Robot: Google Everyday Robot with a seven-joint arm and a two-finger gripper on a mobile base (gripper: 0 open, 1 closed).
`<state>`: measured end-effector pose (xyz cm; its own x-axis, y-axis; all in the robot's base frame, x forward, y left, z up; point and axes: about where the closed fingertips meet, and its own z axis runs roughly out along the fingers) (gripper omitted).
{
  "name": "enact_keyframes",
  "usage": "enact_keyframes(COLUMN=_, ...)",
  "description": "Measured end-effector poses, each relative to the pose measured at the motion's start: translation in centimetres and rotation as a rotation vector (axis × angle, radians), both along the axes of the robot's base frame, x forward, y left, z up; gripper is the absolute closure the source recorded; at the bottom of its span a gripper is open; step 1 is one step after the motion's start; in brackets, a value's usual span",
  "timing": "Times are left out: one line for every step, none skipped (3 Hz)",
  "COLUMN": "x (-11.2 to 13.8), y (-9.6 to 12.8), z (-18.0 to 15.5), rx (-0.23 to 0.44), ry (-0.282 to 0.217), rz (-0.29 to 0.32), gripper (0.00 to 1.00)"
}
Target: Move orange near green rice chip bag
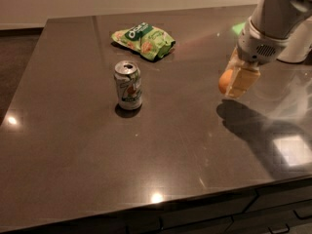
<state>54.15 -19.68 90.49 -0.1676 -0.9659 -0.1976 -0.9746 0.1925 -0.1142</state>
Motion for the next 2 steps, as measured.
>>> enact_keyframes(x=2.9, y=1.8, z=0.5, rx=0.038, ry=-0.007, rz=-0.062, gripper=1.0)
enact_keyframes(x=6.3, y=3.9, z=0.5, rx=0.085, ry=-0.004, rz=-0.164, gripper=1.0)
